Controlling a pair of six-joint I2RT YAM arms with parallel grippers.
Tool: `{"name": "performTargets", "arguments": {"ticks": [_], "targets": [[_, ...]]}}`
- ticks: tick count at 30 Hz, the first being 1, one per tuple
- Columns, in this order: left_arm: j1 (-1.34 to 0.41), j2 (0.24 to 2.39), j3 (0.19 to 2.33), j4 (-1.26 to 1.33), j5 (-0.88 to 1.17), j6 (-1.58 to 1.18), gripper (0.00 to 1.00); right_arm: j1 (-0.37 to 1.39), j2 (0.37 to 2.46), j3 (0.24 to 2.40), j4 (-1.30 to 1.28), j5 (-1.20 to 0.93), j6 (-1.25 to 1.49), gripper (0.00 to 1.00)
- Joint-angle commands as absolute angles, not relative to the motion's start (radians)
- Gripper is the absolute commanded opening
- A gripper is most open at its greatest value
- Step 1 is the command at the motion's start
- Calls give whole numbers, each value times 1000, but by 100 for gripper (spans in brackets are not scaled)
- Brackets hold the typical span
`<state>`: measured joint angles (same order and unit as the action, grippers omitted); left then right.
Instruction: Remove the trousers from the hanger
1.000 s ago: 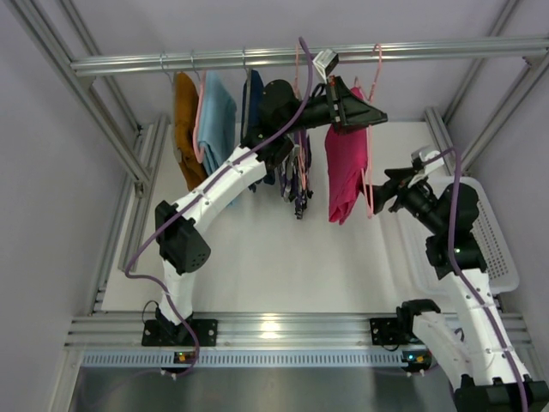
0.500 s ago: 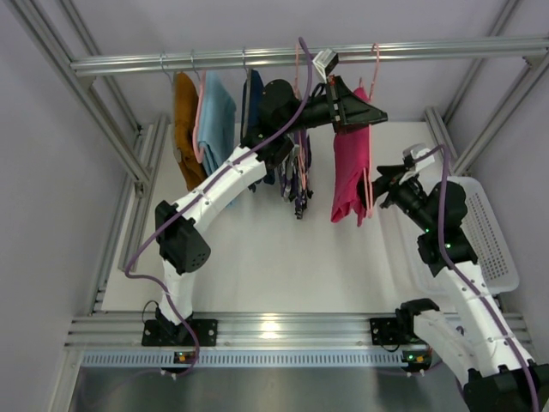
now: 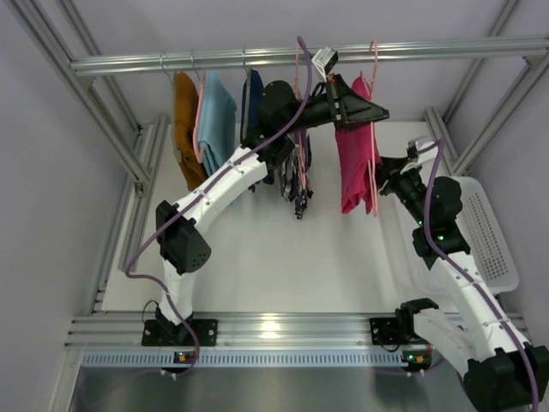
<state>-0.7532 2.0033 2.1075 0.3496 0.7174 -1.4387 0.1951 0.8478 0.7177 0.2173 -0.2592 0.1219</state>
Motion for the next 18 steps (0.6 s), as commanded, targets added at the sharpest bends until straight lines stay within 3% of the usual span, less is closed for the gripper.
{"name": "performTargets", "arguments": {"ticks": [1,3,5,18], "targets": [[-781,1948,2135,554,732,-1448,0,210,854,725,365,-291,120,23],[-781,1945,2123,543,732,-1433,0,209,847,744,347,-299,121,8],[-781,1939,2102,529,741,-1395,0,209,824,788,312,-293,123,0],[-776,1858,1930,344,787,-1128,0,204,612,1058,3,-256,183,0]]}}
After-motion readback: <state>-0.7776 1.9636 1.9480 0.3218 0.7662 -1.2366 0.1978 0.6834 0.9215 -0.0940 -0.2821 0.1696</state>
